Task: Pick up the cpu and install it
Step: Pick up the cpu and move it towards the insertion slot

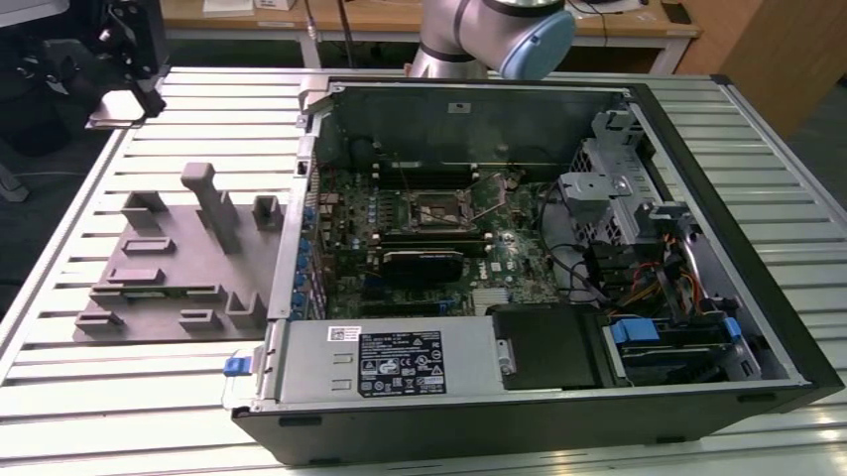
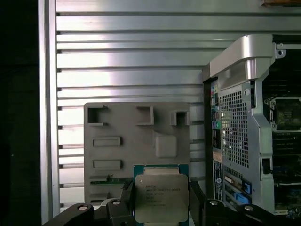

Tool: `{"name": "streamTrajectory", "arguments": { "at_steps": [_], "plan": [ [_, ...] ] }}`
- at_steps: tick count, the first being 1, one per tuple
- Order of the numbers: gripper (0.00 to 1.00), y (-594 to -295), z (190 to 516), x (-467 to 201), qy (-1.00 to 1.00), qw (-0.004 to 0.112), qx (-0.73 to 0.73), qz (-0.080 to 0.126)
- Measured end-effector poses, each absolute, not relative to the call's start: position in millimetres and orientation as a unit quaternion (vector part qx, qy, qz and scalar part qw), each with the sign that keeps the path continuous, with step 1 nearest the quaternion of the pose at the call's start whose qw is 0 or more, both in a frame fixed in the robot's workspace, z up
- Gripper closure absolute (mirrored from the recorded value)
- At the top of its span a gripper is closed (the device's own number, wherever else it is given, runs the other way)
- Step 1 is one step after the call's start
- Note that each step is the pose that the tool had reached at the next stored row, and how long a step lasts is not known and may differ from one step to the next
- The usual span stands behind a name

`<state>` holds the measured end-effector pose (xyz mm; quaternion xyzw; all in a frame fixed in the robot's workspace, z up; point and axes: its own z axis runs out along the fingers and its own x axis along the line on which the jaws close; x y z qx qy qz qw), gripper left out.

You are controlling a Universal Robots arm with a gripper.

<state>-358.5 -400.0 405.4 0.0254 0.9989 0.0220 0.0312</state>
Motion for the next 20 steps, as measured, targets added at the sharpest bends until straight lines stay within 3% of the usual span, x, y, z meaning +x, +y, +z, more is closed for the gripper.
{"name": "streamTrajectory", "arguments": {
  "at_steps": [20],
  "plan": [
    [0.45, -400.0, 405.4, -330.0, 0.999, 0.031, 0.025, 0.022]
  ]
}}
